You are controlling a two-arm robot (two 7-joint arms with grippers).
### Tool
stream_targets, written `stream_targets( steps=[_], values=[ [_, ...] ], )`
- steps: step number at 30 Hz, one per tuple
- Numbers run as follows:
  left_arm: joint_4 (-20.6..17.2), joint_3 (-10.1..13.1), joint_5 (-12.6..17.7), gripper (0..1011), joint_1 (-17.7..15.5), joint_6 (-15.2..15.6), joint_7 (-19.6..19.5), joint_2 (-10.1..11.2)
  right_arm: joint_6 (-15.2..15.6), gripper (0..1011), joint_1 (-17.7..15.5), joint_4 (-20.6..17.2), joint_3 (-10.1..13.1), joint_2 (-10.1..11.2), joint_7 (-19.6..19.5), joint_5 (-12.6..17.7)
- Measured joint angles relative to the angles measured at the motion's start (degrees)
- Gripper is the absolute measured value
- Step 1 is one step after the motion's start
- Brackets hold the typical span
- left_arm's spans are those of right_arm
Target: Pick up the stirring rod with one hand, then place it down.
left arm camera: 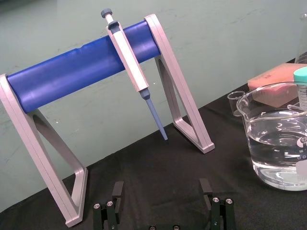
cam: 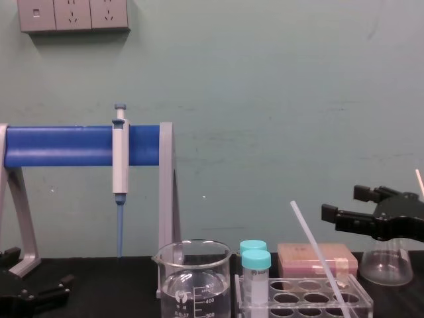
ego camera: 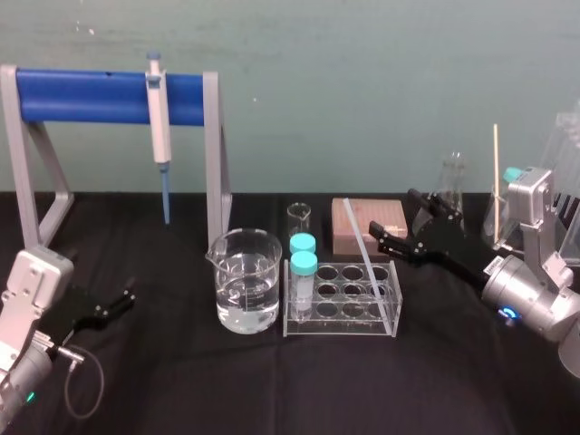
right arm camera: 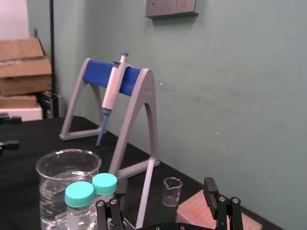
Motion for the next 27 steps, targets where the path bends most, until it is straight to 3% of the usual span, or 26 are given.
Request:
stream_targets(
  steps=[7,17,27],
  values=[
    [0.00,0.00,0.00,1000,0.00,0.00,0.00,0.00,1.60,1000,3.97,7.13,0.40,-2.47,7.07,2.84],
    [0.00,0.00,0.00,1000,0.00,0.00,0.00,0.00,3.46,1000,10.32,18.86,0.05,-6.52,15.34,3.89],
    [0.00,0.00,0.00,1000,0.00,0.00,0.00,0.00,4.36,1000,15.50,29.23,-0.01,-9.96,21.17,4.14]
  ],
)
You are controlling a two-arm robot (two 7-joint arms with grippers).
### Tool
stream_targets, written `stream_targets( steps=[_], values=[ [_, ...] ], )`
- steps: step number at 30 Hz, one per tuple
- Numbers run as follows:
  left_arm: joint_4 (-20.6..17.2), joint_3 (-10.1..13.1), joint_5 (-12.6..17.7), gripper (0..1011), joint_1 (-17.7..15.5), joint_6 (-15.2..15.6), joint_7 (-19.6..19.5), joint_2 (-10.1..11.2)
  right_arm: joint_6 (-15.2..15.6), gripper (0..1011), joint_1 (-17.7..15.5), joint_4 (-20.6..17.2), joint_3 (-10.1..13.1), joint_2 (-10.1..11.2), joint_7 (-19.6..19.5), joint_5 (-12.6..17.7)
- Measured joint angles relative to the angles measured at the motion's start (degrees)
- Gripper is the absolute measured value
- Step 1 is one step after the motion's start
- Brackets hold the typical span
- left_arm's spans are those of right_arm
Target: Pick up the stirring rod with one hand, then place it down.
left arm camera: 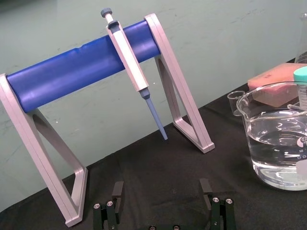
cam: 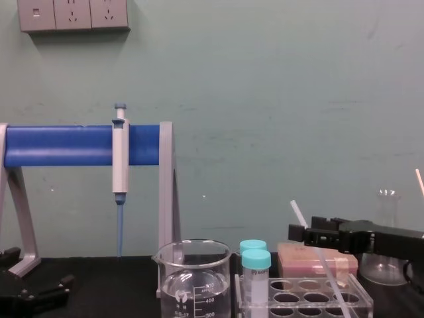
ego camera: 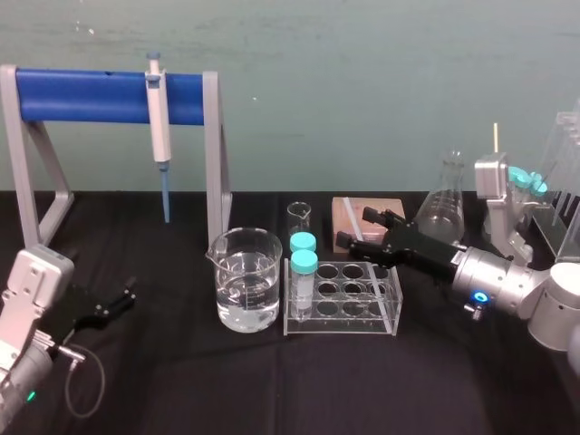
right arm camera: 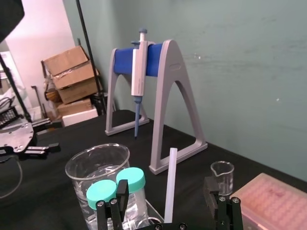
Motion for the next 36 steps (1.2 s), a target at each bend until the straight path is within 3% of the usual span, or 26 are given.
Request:
stream_targets(
  steps=[5,11,36],
  values=[
    [0.00,0.00,0.00,1000,0.00,0.00,0.00,0.00,0.00,1000,2.51,5.38,0.25,-1.64,2.49,-0.24],
    [0.00,0.00,0.00,1000,0.00,0.00,0.00,0.00,0.54,1000,3.94,8.51,0.79,-2.51,3.40,-0.87],
    [0.00,0.00,0.00,1000,0.00,0.00,0.00,0.00,1.18,984,3.95,8.53,1.03,-2.46,3.03,-1.34]
  ],
)
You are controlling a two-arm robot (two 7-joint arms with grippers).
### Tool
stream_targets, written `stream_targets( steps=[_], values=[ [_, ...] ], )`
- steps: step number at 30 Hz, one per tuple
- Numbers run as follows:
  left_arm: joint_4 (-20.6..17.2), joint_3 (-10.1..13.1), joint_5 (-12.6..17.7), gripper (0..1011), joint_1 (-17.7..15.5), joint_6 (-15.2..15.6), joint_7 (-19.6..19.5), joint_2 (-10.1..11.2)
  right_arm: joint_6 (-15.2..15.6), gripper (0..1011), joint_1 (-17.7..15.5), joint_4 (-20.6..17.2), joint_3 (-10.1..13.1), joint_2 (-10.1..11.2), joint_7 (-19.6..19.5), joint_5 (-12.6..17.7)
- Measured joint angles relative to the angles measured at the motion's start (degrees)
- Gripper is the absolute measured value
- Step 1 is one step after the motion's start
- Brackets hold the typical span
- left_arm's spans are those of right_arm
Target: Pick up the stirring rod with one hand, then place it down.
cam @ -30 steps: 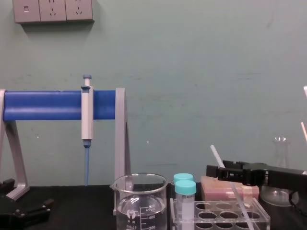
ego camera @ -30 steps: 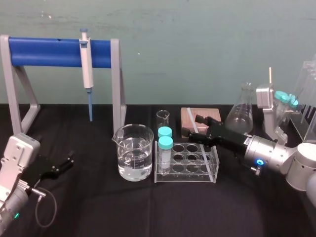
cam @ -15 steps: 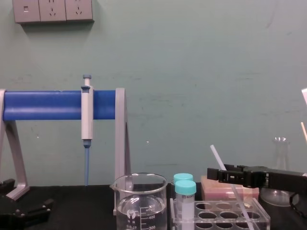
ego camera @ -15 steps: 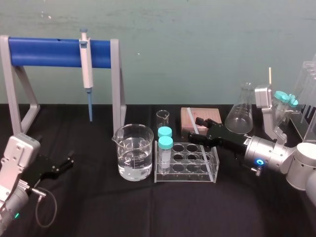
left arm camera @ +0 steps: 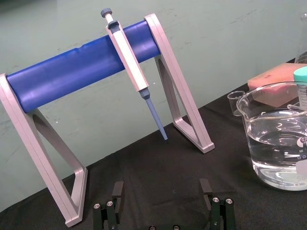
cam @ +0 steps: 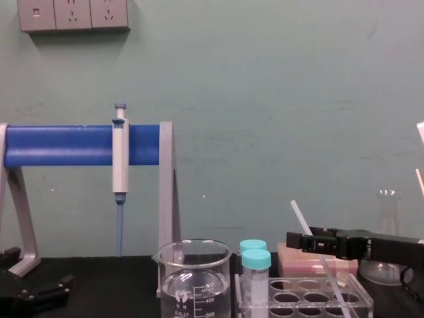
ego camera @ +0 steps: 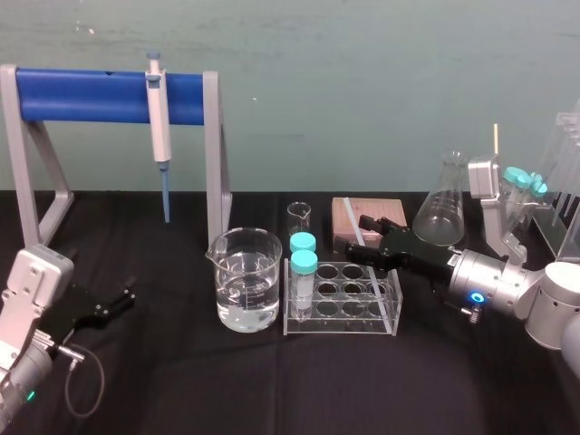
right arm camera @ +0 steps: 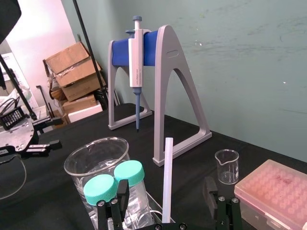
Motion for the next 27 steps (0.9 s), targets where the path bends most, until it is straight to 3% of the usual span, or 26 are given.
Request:
stream_targets(
  steps=[7,27],
  values=[
    [0.00,0.00,0.00,1000,0.00,0.00,0.00,0.00,-0.03,863,-0.04,-0.03,-0.02,0.01,0.00,0.03],
    [0.00,0.00,0.00,1000,0.00,0.00,0.00,0.00,-0.11,218,-0.05,-0.03,-0.02,0.01,0.00,0.08]
  ],
)
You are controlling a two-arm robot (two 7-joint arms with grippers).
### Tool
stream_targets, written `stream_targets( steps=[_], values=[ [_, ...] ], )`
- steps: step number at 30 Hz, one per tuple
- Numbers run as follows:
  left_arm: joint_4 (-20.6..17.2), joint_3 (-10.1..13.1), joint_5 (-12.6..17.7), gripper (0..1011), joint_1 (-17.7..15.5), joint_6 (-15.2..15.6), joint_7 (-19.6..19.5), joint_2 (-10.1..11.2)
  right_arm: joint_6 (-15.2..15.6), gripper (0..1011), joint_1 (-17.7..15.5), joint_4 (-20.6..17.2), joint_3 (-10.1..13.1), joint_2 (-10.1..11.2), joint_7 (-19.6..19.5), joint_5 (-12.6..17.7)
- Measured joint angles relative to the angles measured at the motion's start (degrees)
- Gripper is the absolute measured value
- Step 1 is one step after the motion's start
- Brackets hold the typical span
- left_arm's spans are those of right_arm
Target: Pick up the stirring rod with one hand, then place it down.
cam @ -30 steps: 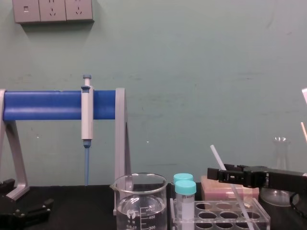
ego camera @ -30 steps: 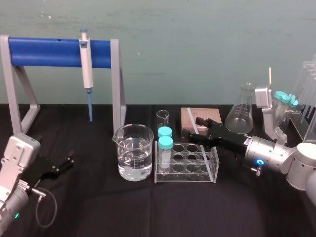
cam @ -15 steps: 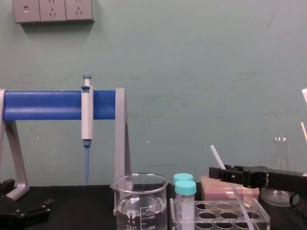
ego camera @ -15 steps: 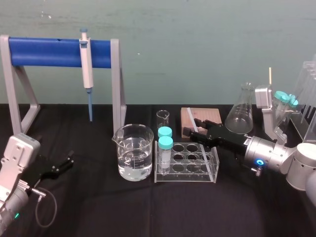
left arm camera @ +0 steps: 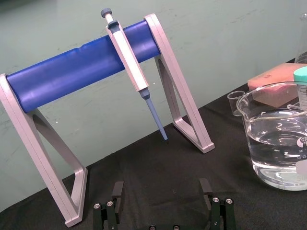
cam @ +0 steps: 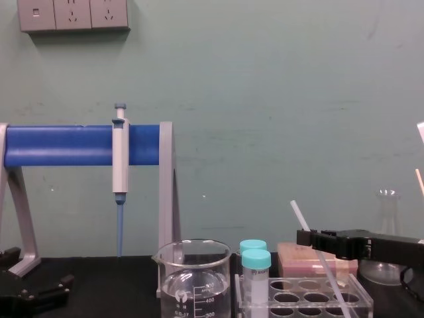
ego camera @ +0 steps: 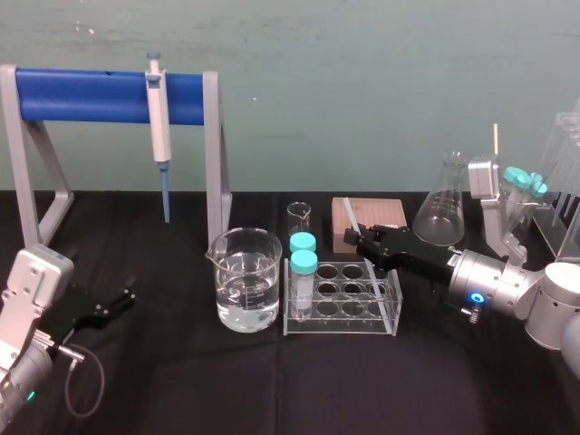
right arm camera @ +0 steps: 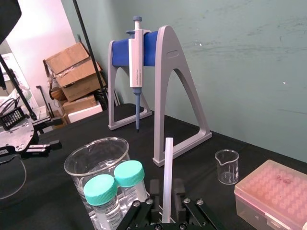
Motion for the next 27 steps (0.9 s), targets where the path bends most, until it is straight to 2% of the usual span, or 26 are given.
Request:
stream_targets(
  steps=[2,3,5,18,24,25,27],
  values=[
    [0.00,0.00,0.00,1000,0.00,0.00,0.00,0.00,0.00,137,0.00,0.00,0.00,0.00,0.00,0.00],
    [0.00,0.00,0.00,1000,0.00,0.00,0.00,0.00,0.00,137,0.00,0.00,0.00,0.00,0.00,0.00],
    [0.00,0.00,0.00,1000,0.00,0.00,0.00,0.00,0.00,73,0.00,0.00,0.00,0.00,0.00,0.00],
    [0.00,0.00,0.00,1000,0.00,0.00,0.00,0.00,0.02,72,-0.03,-0.01,0.01,0.00,0.00,-0.02],
    [0.00,0.00,0.00,1000,0.00,0.00,0.00,0.00,1.04,72,-5.26,-10.88,1.39,2.05,-4.22,-0.05],
    [0.00,0.00,0.00,1000,0.00,0.00,0.00,0.00,0.97,72,-6.89,-13.97,1.80,2.60,-5.53,0.08],
    [0.00,0.00,0.00,1000,0.00,0.00,0.00,0.00,0.52,72,-8.36,-16.94,2.14,3.09,-6.91,0.20]
  ],
)
